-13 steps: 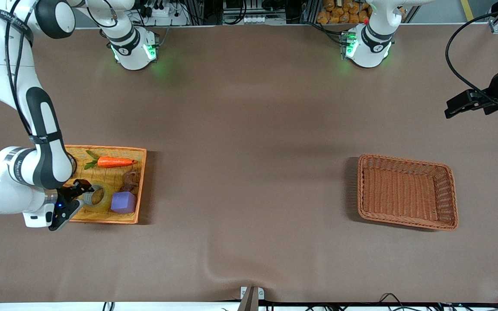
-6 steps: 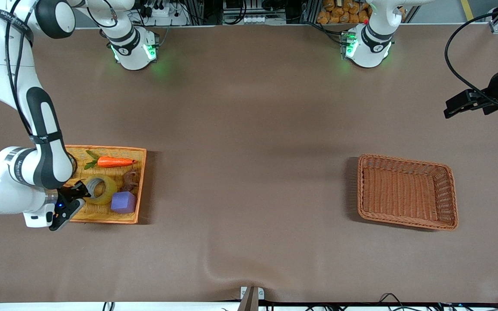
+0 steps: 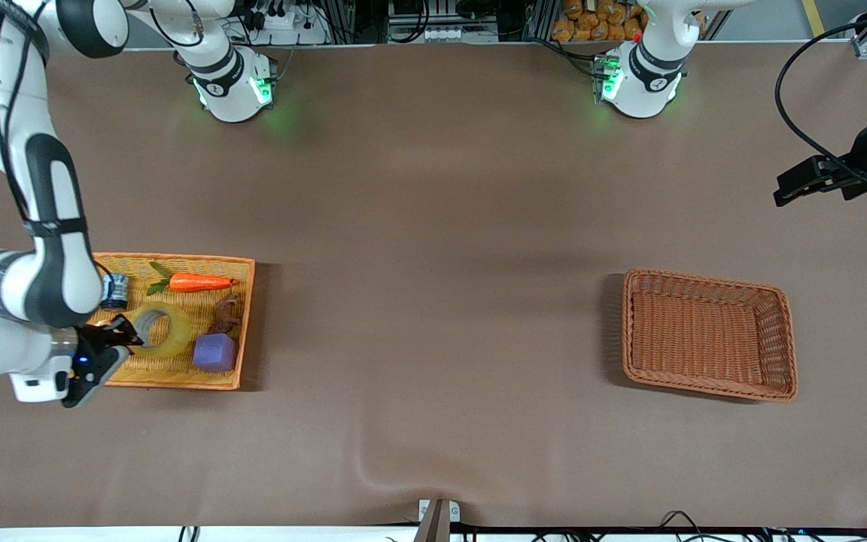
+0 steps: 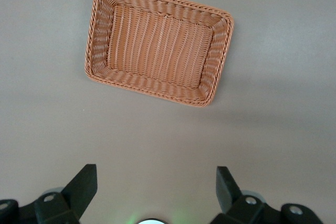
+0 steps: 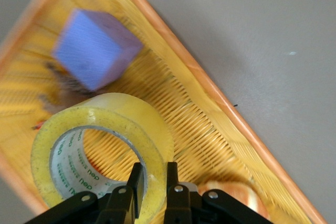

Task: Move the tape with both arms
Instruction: 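Lift the tape roll with the right gripper toward the table middle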

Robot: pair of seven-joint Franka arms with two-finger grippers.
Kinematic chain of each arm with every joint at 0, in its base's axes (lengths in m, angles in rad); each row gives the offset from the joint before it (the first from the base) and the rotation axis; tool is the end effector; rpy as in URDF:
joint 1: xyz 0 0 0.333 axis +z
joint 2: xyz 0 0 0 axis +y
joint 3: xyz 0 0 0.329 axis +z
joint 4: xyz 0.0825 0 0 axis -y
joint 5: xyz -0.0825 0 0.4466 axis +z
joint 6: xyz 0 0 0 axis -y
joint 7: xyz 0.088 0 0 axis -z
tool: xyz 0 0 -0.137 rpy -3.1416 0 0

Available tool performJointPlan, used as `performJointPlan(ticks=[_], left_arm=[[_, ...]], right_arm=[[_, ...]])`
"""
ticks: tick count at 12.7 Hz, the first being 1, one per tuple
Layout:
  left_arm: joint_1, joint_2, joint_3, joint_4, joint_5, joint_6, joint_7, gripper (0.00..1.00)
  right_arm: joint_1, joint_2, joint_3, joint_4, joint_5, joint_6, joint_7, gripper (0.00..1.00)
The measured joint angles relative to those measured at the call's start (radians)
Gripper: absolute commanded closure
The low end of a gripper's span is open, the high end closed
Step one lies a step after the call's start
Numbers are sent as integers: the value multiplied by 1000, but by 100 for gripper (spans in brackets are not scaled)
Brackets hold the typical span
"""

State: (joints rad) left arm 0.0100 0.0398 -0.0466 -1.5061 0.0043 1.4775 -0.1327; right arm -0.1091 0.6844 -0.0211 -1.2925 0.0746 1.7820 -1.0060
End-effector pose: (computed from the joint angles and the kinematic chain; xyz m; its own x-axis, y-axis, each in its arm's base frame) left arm 0.6180 -0.0215 0.6094 0.9931 0.0963 -0.0674 0.0958 -0.9953 -0.0115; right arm 0.7696 -0.0890 0.2839 0.6498 0.7579 -0.0572 0.7376 -0.6470 -0.1933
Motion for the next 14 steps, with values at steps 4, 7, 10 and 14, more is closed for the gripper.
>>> performJointPlan(ticks=[4, 7, 10, 14], left_arm=[[0, 0, 0, 1, 0, 0, 0, 0], [1, 1, 0, 1, 1, 0, 0, 0], [2, 2, 1, 1, 1, 0, 0, 0], [4, 2, 1, 1, 1, 0, 0, 0]], right_arm=[[103, -105, 8, 83, 1, -124, -3, 100], [255, -126, 14, 87, 1, -121, 0, 100], [437, -126, 14, 93, 0, -106, 70, 100], [584, -96, 11, 88, -1, -68, 281, 100]])
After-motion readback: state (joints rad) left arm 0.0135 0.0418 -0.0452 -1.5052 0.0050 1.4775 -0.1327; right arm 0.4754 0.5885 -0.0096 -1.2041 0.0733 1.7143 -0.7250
